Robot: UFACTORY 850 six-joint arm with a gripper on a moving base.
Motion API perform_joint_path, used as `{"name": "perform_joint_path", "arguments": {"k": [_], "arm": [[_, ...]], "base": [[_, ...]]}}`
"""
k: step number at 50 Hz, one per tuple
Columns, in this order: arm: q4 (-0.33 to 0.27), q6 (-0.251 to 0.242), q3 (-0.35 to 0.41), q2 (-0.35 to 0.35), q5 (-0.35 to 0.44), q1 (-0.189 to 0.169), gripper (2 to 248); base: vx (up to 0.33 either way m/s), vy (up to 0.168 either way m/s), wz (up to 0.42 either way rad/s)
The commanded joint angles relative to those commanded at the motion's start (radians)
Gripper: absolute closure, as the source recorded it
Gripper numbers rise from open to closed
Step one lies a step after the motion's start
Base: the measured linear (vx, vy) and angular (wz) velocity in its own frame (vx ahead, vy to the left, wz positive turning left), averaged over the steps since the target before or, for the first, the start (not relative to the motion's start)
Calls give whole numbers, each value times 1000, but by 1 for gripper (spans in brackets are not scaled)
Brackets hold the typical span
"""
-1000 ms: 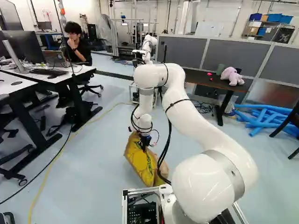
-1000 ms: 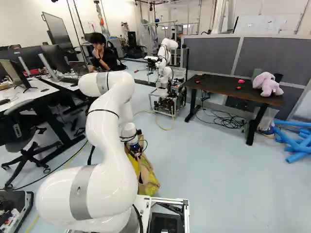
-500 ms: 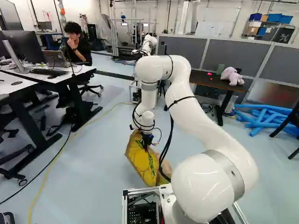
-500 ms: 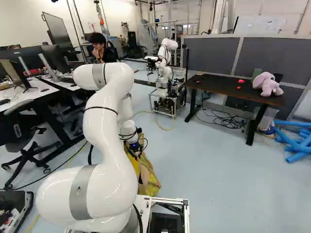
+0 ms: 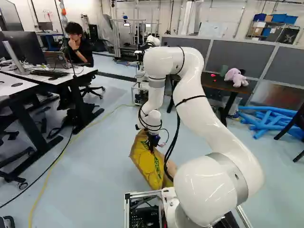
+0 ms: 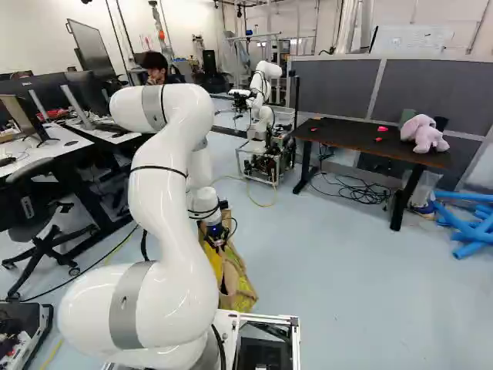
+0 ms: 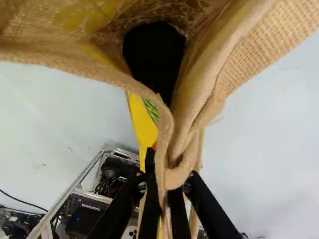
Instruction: Pick up the bag on the ground and place it on the table
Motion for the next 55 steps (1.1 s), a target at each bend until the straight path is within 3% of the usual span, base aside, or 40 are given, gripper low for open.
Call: {"name": "perform_joint_path", "arguments": {"k": [33,55], "arm": [[-6,0,133,158,0,-83,228],[-6,0,176,253,-1,-112,228]], "base": [[0,0,0],[0,0,0]]}}
